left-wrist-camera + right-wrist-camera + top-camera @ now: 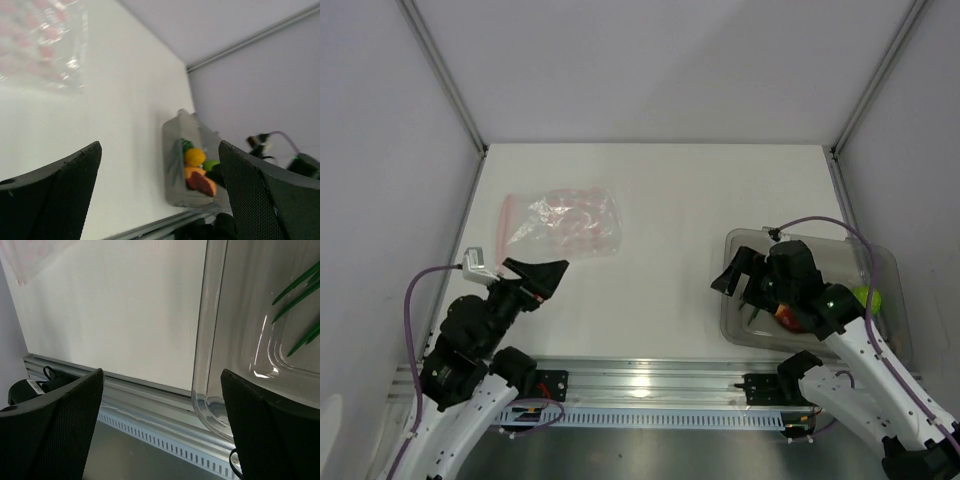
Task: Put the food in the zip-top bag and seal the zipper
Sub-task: Move the zipper food storage bag to the center of the board.
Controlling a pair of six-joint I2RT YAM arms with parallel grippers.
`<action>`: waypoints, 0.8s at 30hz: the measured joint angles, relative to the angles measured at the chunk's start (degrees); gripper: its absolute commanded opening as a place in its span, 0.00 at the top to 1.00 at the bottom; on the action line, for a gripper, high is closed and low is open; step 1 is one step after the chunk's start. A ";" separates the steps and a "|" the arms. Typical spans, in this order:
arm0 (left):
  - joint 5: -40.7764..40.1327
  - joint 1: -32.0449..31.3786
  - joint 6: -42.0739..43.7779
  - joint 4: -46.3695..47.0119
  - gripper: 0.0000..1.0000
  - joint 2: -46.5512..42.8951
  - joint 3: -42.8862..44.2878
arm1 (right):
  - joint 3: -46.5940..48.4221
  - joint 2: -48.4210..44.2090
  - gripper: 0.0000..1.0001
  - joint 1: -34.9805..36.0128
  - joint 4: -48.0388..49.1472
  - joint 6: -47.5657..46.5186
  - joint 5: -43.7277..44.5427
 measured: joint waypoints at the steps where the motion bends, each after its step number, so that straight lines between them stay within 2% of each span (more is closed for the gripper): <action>1: -1.11 0.00 -0.04 -4.11 0.01 -0.13 0.35 | 0.87 0.74 0.01 0.09 -0.61 -0.66 0.70; 6: -4.81 0.00 0.72 -15.39 0.01 -5.64 0.85 | 8.85 7.63 0.01 3.98 3.15 -3.67 2.64; 8: -4.81 0.00 1.97 -15.89 0.01 -8.44 0.92 | 11.72 11.47 0.01 7.61 6.47 -5.03 3.65; 13: -4.55 0.00 4.13 -16.57 0.01 -8.70 1.81 | 20.98 26.82 0.01 15.72 15.69 -8.31 4.33; 20: -3.04 0.00 6.38 -21.05 0.01 -7.93 8.48 | 32.09 50.93 0.01 17.49 27.50 -9.97 1.01; 24: -2.23 0.00 6.40 -22.80 0.00 -4.81 10.14 | 37.57 61.75 0.02 17.49 29.29 -9.79 0.46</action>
